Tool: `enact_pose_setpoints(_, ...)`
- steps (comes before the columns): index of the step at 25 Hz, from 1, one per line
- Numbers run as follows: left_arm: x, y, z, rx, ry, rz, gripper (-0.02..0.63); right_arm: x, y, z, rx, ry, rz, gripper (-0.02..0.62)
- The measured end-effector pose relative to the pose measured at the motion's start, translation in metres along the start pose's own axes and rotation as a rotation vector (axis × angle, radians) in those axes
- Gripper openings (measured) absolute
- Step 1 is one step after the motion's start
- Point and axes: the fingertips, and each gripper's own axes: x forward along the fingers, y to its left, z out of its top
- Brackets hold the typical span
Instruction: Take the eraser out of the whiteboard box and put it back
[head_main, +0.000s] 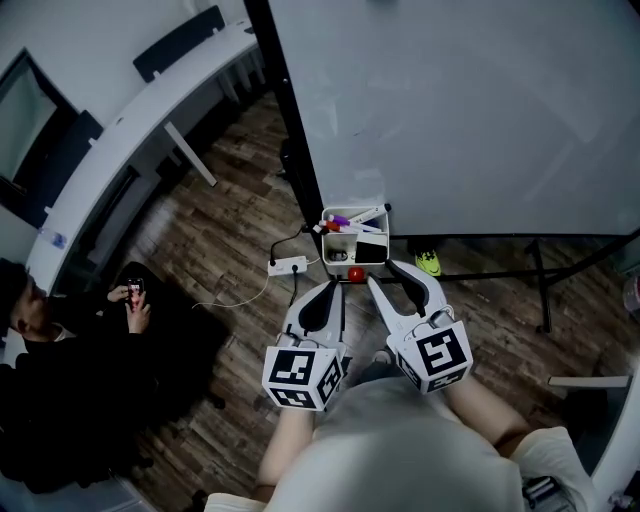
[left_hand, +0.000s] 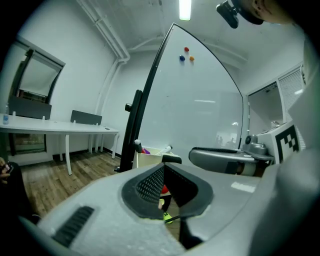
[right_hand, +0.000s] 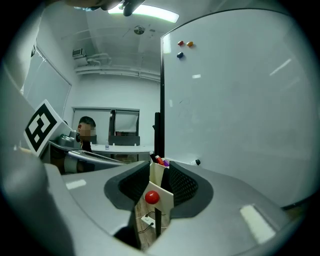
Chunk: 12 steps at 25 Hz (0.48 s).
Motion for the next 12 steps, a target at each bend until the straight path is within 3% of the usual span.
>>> enact_pose_setpoints(5,-0.014,-0.007,-0.005,0.011,0.003,-0.011,0.002,-0.016,0.012,-0.001,0.015,-0.003,-0.018,0.058)
enact_pose_setpoints(12,-0.039,-0.017,-0.012,0.020,0.005,-0.028,0.002,-0.041,0.029,-0.002,0.042,-0.013,-0.043,0.006)
